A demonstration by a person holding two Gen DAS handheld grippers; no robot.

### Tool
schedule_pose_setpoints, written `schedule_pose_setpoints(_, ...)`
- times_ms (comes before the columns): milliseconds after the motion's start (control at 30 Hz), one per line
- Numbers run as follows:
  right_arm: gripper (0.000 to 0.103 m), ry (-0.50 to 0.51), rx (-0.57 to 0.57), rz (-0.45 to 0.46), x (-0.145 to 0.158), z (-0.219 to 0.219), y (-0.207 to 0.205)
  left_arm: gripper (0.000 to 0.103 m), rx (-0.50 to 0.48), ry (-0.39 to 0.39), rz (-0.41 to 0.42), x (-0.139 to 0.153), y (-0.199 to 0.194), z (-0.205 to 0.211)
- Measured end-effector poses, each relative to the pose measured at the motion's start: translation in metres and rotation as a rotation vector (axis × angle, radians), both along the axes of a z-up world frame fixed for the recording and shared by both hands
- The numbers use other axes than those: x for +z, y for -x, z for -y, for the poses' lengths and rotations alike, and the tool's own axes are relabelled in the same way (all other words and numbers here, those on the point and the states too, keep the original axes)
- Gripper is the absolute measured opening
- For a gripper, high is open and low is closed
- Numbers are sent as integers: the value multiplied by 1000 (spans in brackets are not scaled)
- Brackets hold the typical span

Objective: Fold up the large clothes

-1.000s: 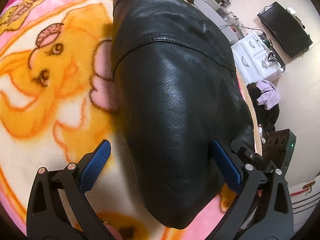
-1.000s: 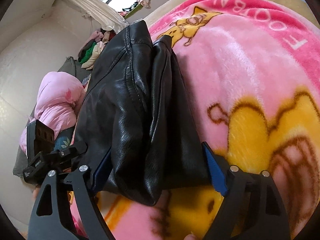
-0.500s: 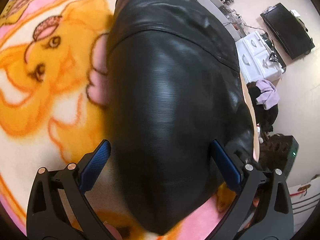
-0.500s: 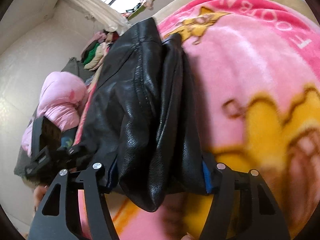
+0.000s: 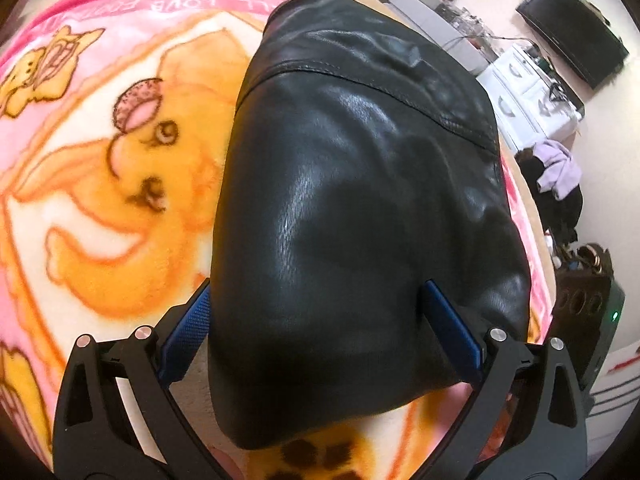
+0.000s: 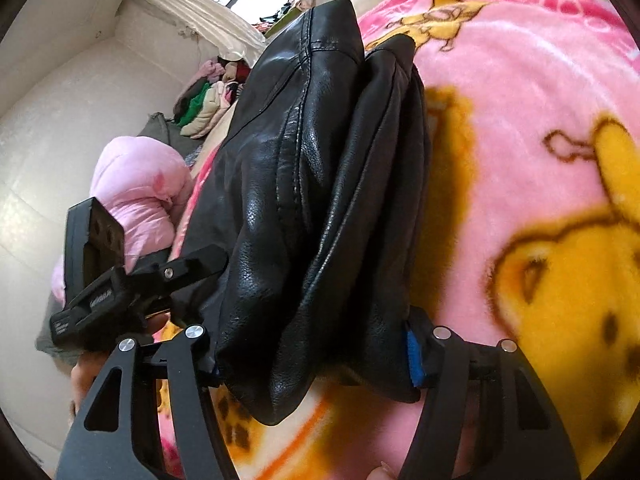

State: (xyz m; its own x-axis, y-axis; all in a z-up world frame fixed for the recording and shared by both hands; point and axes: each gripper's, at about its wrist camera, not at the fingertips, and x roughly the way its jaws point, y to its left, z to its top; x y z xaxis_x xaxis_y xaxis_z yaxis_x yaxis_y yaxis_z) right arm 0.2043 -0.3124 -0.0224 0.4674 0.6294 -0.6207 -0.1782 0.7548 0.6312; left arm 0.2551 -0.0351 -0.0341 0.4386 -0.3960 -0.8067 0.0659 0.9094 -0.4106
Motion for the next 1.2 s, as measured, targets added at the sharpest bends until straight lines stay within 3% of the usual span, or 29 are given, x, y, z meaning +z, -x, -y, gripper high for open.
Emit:
schedule_pose_setpoints(67,73,21,-8,-23,2,2,1,93,-9,-1,25,-1,5,2)
schedule_pose_setpoints(133,94,48,-3,-49,9,1,2,93,-19,3,56,0,10,3)
schedule_pose_setpoints(367,96,99,-93,78,69,21,-14,93,-52,12,61,1,9,4)
schedule_pose_setpoints(500,96,85,-144,38,76,24,-54,93,-58,22,56,1,10,0)
schedule_pose_setpoints(667,92,146,-175,-17,74,7,-110,93,-61,13,59,1,10,1)
schedule_pose_setpoints(700,89,153,-182,-31,72,6,-115,93,-64,6,63,1,9,2)
schedule_pose_setpoints(800,51,199,-158,-44,68,-7,-133,94,-69,-6,69,3,9,5)
schedule_pose_setpoints(833,34,226,-124,-22,72,-15,-132,94,-67,-9,72,4,9,5)
schedule_pose_setpoints(900,24,211,-82,23,83,-23,-129,93,-56,-17,75,6,8,3)
schedule_pose_setpoints(1067,19,99,-19,136,107,-21,-126,95,-50,15,80,12,6,-5)
schedule_pose_setpoints(1200,18,77,-29,123,91,-11,-135,95,-61,3,91,15,5,-3)
